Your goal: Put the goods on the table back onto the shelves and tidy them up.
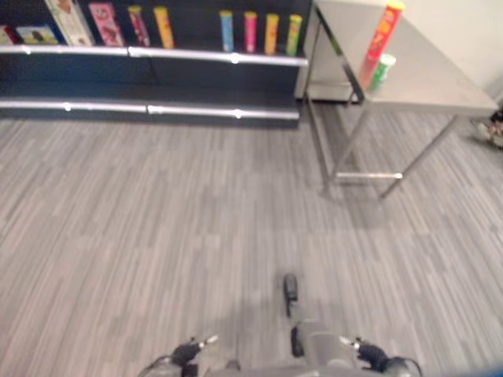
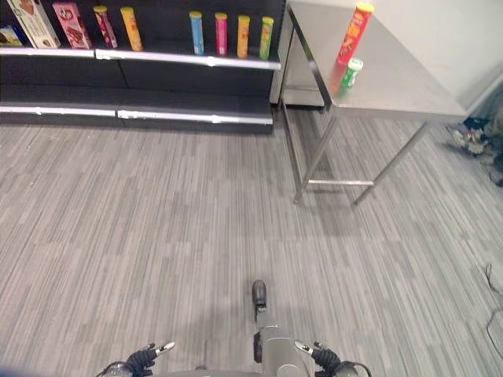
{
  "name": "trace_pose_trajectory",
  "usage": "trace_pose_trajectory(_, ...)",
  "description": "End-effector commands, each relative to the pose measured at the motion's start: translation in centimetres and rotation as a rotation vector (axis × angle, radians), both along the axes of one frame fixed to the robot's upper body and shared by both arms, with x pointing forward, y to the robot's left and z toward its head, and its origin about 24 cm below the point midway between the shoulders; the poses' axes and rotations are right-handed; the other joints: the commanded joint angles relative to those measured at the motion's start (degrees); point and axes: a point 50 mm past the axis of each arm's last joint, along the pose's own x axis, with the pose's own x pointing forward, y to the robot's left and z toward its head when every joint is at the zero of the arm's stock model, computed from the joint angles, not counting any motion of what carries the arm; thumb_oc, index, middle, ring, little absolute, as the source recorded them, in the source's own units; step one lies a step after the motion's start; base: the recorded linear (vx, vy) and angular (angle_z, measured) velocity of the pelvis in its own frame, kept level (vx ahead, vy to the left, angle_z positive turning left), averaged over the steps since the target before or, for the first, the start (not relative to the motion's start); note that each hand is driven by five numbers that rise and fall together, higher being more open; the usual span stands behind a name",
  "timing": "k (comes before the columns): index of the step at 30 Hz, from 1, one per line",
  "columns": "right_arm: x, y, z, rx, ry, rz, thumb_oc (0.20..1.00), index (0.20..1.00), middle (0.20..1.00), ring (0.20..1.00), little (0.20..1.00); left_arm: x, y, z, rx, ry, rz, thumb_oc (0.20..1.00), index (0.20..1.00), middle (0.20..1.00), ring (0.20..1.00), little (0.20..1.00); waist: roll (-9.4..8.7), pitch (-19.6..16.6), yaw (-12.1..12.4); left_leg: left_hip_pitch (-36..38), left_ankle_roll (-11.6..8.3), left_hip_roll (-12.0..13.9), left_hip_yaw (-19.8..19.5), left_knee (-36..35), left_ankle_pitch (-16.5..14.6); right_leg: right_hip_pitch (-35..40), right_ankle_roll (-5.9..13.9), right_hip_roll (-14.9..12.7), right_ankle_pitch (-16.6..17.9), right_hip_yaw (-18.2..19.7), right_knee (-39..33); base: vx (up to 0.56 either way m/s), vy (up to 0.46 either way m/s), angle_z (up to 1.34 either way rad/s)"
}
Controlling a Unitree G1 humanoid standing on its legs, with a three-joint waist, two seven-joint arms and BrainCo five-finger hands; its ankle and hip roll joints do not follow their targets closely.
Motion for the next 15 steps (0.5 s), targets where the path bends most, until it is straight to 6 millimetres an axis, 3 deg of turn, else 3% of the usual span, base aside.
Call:
trace_pose_trajectory(1, 0.8, -1.1, 0.4, -0.027, -0.013, 0.019, 1.0, 1.0, 1.0, 1.0, 1.0, 4.5, -0.7, 0.8, -0.012, -0.122, -0.039, 1.0, 1.0, 1.0, 1.0, 1.0, 2.67, 0.32, -2.4, 5.68, 1.1, -4.24, -1.46, 0.33, 16.91, -0.19, -1.04, 3.78, 10.39, 3.5, -13.46, 0.57, -0.28, 0.81)
trace_pose_trajectory(2, 0.5, -1.5, 0.4, -0.036, -0.005, 0.008, 1.0, 1.0, 1.0, 1.0, 1.0, 4.8, -0.7, 0.9, -0.02, -0.127, -0.059, 1.0, 1.0, 1.0, 1.0, 1.0, 1.92, -0.74, -2.27, 1.7, 1.69, -3.78, -0.11, 10.89, 16.39, 3.8, -1.06, 2.53, 10.85, 4.65, -13.46, 0.56, -0.279, 0.68)
trace_pose_trajectory(3, 0.5, -1.5, 0.4, -0.036, -0.005, 0.008, 1.0, 1.0, 1.0, 1.0, 1.0, 4.8, -0.7, 0.9, -0.021, -0.127, -0.059, 1.0, 1.0, 1.0, 1.0, 1.0, 2.0, -0.77, -2.31, 1.42, 1.69, -3.74, -0.18, 11.42, 16.07, 3.76, -1.05, 2.57, 10.82, 4.57, -13.43, 0.63, -0.385, 0.6)
trace_pose_trajectory(4, 1.2, -2.1, 0.7, -0.052, -0.03, -0.018, 1.0, 1.0, 1.0, 1.0, 1.0, 5.5, -0.9, 1.1, -0.027, -0.147, -0.082, 1.0, 1.0, 1.0, 1.0, 1.0, -1.01, -0.28, -1.76, -5.85, 2.09, -5.54, 1.12, 28.25, 14.41, 7.55, -1.78, 0.34, 11.44, 5.97, -12.88, 0.27, -0.205, 0.53)
trace_pose_trajectory(5, 1.2, -2.1, 0.7, -0.052, -0.03, -0.018, 1.0, 1.0, 1.0, 1.0, 1.0, 5.5, -0.9, 1.1, -0.027, -0.147, -0.082, 1.0, 1.0, 1.0, 1.0, 1.0, -0.73, -0.33, -1.82, -6.52, 2.07, -5.33, 0.96, 29.34, 13.8, 7.35, -1.78, 0.54, 11.44, 5.77, -12.79, 0.5, -0.411, 0.33)
trace_pose_trajectory(6, 2.4, -2.6, 1.1, -0.065, -0.064, -0.024, 1.0, 1.0, 1.0, 1.0, 1.0, 6.4, -0.9, 1.4, -0.033, -0.182, -0.074, 1.0, 1.0, 1.0, 1.0, 1.0, -2.85, 1.43, -0.42, -13.13, 2.64, -6.58, 2.41, 41.53, 11.65, 11.84, -2.65, -0.17, 11.61, 6.68, -12.49, 0.3, -0.265, -0.06)
trace_pose_trajectory(7, 3.0, -2.9, 1.3, -0.072, -0.073, -0.028, 1.0, 1.0, 1.0, 1.0, 1.0, 6.6, -0.7, 1.5, -0.025, -0.189, -0.066, 1.0, 1.0, 1.0, 1.0, 1.0, -3.64, 2.27, 0.29, -16.59, 2.52, -7.45, 3.55, 46.55, 10.6, 13.55, -2.72, -0.71, 11.33, 7.1, -12.7, 0.3, -0.265, -0.09)
trace_pose_trajectory(10, 3.7, -2.8, 1.5, -0.073, -0.099, -0.026, 1.0, 1.0, 1.0, 1.0, 1.0, 6.8, -0.7, 1.6, -0.034, -0.205, -0.056, 1.0, 1.0, 1.0, 1.0, 1.0, -3.61, 3.0, 1.42, -20.26, 2.82, -7.22, 4.33, 44.62, 9.66, 16.08, -2.75, -0.42, 10.66, 7.5, -13.05, 0.34, -0.112, -0.03)
trace_pose_trajectory(11, 4.0, -2.6, 1.6, -0.069, -0.115, -0.026, 1.0, 1.0, 1.0, 1.0, 1.0, 6.6, -0.4, 1.7, -0.025, -0.204, -0.053, 1.0, 1.0, 1.0, 1.0, 1.0, -4.04, 2.92, 2.49, -24.08, 2.52, -8.95, 5.0, 36.94, 9.84, 18.34, -2.54, -0.35, 9.7, 7.79, -13.46, 0.29, -0.049, -0.1)
trace_pose_trajectory(12, 4.0, -2.7, 1.6, -0.07, -0.114, -0.026, 1.0, 1.0, 1.0, 1.0, 1.0, 6.6, -0.4, 1.6, -0.026, -0.203, -0.053, 1.0, 1.0, 1.0, 1.0, 1.0, -3.95, 3.24, 2.7, -23.47, 2.52, -8.81, 5.14, 36.79, 9.63, 18.8, -2.57, -0.23, 9.57, 7.93, -13.46, 0.54, -0.046, -0.03)
trace_pose_trajectory(13, 4.0, -2.4, 1.6, -0.068, -0.122, -0.029, 1.0, 1.0, 1.0, 1.0, 1.0, 6.2, -0.4, 1.5, -0.022, -0.186, -0.059, 1.0, 1.0, 1.0, 1.0, 1.0, -3.67, 3.71, 3.86, -23.8, 1.88, -8.93, 5.82, 23.1, 10.86, 21.04, -2.27, 0.32, 9.02, 8.13, -13.46, 0.28, 0.005, -0.07)
trace_pose_trajectory(14, 4.0, -2.4, 1.6, -0.068, -0.121, -0.029, 1.0, 1.0, 1.0, 1.0, 1.0, 6.2, -0.4, 1.5, -0.022, -0.186, -0.059, 1.0, 1.0, 1.0, 1.0, 1.0, -3.78, 3.88, 3.95, -23.31, 1.88, -9.0, 5.93, 22.61, 11.05, 21.28, -2.27, 0.23, 8.98, 8.21, -13.46, 0.43, 0.017, -0.06)
trace_pose_trajectory(15, 3.9, -2.2, 1.5, -0.065, -0.12, -0.024, 1.0, 1.0, 1.0, 1.0, 1.0, 6.0, -0.3, 1.4, -0.015, -0.179, -0.06, 1.0, 1.0, 1.0, 1.0, 1.0, -3.18, 4.09, 4.44, -23.22, 0.93, -9.41, 5.81, 14.75, 12.32, 22.38, -2.4, 0.74, 7.86, 8.0, -13.46, 0.44, 0.046, -0.12)
